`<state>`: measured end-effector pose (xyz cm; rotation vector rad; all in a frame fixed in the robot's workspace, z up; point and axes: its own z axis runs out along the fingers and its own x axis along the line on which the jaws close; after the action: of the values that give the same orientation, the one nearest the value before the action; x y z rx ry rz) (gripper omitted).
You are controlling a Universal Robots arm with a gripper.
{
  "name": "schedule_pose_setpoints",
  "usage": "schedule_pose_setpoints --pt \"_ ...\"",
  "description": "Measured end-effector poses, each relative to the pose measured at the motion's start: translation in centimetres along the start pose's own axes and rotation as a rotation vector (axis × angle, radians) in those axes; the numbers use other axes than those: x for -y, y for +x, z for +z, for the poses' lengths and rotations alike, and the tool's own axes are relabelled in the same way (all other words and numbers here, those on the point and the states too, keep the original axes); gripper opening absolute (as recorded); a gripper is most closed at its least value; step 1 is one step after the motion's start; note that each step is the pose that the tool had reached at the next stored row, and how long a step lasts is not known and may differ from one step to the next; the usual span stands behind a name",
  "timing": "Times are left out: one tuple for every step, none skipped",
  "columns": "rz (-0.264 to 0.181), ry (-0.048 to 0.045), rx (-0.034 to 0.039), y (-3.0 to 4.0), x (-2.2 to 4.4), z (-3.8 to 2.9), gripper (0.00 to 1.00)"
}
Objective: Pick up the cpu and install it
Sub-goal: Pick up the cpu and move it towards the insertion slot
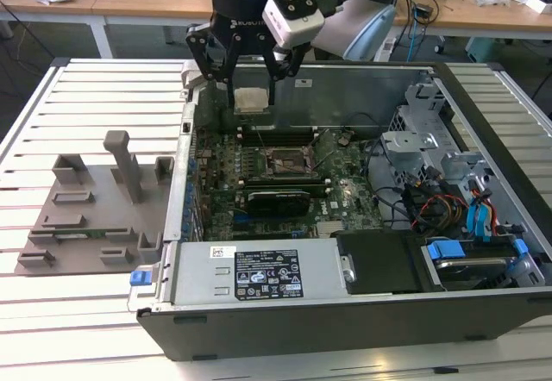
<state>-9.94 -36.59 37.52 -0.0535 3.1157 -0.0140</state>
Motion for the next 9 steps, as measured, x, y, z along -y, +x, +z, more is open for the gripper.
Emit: schedule_pose_setpoints --pt "0.000 0.0007 0.0000 -0.16 -0.01 0.05 0.55" --pt "0.000 0.0015 0.0000 -0.31 -0.03 0.10 0.55" --pt "0.000 0.0023 0.0000 -0.48 -0.04 0.16 0.55" --pt "0.000 0.0038 -0.0001 -0.81 -0.07 0.26 0.55" --pt "0.000 0.0052 -0.0002 -1.08 -0.08 0.35 0.55" --pt "0.000 0.0059 -0.0002 -1.21 -0.09 0.39 0.55" --pt "0.000 0.0067 -0.0002 -1.36 -0.10 0.44 0.55" --pt "0.000 0.0076 -0.0002 -1.53 -0.11 0.51 0.55" --pt "0.000 0.0086 -0.0003 -1.70 -0.12 0.57 0.55"
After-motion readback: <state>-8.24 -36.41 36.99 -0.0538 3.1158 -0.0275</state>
